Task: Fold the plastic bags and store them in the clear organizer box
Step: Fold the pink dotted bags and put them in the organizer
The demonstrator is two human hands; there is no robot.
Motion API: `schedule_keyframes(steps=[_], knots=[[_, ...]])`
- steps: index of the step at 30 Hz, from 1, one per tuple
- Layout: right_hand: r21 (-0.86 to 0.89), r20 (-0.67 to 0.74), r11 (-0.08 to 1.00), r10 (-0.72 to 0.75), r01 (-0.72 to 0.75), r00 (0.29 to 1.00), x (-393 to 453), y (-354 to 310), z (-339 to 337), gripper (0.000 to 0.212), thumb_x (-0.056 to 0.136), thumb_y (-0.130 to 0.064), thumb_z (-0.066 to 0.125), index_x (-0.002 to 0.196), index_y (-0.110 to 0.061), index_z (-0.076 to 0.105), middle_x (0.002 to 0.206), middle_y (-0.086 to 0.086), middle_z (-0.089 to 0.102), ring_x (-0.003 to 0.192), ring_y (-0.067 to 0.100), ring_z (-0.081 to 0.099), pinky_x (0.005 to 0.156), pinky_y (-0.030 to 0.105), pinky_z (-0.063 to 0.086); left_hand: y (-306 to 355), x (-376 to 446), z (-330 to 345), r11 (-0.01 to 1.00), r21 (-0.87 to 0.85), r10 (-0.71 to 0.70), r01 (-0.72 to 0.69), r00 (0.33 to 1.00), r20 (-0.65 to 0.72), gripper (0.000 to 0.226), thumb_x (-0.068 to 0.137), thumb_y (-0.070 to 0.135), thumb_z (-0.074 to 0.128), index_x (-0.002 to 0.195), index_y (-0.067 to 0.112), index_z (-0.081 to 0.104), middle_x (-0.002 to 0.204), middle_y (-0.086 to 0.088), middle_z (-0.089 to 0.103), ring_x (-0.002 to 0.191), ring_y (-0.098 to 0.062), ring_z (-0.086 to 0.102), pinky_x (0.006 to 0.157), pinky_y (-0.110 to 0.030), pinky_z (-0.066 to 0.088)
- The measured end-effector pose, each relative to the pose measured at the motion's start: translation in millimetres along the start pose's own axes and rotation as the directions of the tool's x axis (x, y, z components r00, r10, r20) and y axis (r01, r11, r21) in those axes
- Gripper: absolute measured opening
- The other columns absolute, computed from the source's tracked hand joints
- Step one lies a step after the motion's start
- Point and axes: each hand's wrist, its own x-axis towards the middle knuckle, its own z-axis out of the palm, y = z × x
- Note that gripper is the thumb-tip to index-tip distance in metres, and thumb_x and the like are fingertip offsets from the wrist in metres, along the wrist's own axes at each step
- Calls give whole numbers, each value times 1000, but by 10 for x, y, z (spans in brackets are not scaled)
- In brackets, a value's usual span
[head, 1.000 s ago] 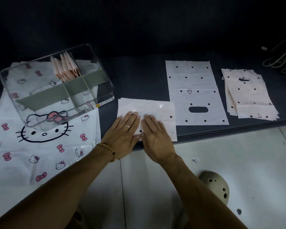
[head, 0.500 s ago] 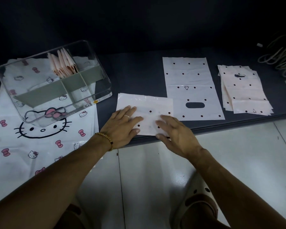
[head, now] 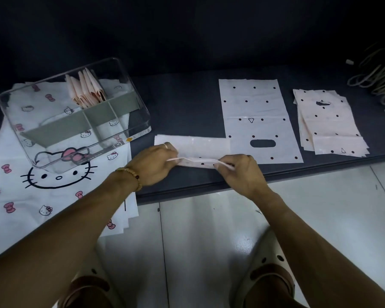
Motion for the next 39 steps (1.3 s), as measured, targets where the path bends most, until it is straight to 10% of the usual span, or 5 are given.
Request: schedule_keyframes(steps=[6, 18, 25, 31, 39], knots=[[272, 11, 927, 265, -258, 964, 124, 12, 48, 23, 90, -32, 60, 73, -16, 64, 66, -6, 61, 65, 11, 55, 57, 21, 44, -137, -195, -1, 891, -343, -341, 297, 937, -73, 20, 94, 25, 56, 98, 12, 71, 95, -1, 63, 88, -18, 56, 65, -9, 36], [83, 18, 909, 408, -408, 913, 370, -78, 122, 54, 87, -67, 44, 69, -17, 58, 68, -4, 55, 69, 17, 52, 71, 29, 38, -109, -68, 93, 794, -280, -599, 541, 776, -199, 26, 86, 30, 66, 100, 9, 71, 105, -12, 67, 98, -29, 59, 89, -37, 50], [-31, -56, 923, 380, -382, 923, 362, -13, 147, 41, 92, -36, 59, 57, -15, 54, 60, 0, 51, 62, 18, 49, 64, 21, 36, -164, -19, 71, 773, -187, -635, 607, 741, -219, 39, 92, 39, 55, 70, 7, 60, 77, -11, 59, 86, -29, 60, 67, -30, 39], [-115, -89, 903, 405, -413, 910, 392, -2, 230, 31, 92, -41, 56, 75, -15, 57, 71, 0, 53, 69, 18, 49, 65, 22, 37, -77, -183, 181, 874, 140, -355, 465, 809, -469, 21, 85, 21, 65, 101, 8, 61, 99, -15, 62, 91, -35, 60, 68, -42, 50], [-121, -242, 884, 415, -452, 877, 327, -113, 204, 29, 87, -42, 64, 85, -13, 62, 88, 8, 65, 78, 27, 59, 65, 27, 40, -321, -372, 319, 930, 365, 99, -50, 988, -115, 47, 96, 12, 50, 140, 0, 39, 149, -16, 33, 139, -30, 31, 114, -38, 21]])
